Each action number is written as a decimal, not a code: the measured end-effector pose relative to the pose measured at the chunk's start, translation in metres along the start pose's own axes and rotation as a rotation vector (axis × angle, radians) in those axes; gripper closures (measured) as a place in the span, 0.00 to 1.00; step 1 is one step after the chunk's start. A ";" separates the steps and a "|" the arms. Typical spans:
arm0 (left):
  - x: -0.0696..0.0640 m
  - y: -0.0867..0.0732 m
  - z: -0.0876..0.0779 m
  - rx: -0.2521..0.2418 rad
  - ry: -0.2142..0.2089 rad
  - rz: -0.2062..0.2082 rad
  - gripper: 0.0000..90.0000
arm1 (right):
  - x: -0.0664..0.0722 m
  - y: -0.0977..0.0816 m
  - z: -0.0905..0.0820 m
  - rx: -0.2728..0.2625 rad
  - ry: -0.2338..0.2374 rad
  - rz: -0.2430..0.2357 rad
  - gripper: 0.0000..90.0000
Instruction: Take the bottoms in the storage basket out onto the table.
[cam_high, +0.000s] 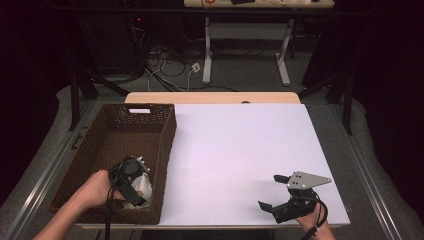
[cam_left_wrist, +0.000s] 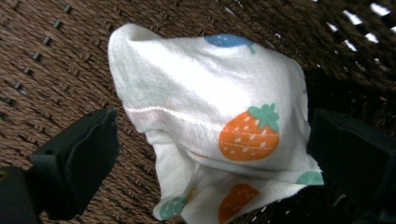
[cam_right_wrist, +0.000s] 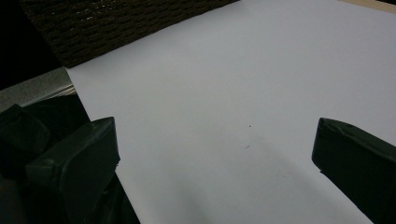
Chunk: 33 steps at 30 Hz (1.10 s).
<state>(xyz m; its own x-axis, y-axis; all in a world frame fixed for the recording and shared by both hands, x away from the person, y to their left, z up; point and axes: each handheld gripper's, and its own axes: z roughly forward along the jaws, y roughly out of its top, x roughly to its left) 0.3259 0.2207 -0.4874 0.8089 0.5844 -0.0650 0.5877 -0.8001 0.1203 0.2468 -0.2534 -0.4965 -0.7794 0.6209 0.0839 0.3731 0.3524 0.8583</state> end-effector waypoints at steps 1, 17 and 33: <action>0.000 0.000 0.000 0.000 0.000 0.000 0.06 | 0.000 0.000 0.000 0.000 0.000 0.000 0.00; 0.001 0.002 0.018 0.088 -0.081 0.002 0.30 | 0.000 0.000 0.000 -0.001 0.001 0.002 0.00; 0.001 0.002 0.019 0.090 -0.129 0.033 0.60 | 0.000 0.000 0.000 0.002 -0.001 0.002 0.00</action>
<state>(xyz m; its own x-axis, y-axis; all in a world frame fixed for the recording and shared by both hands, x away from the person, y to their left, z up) 0.3286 0.2174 -0.5062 0.8199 0.5403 -0.1894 0.5556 -0.8307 0.0353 0.2467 -0.2538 -0.4966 -0.7783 0.6221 0.0848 0.3752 0.3525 0.8573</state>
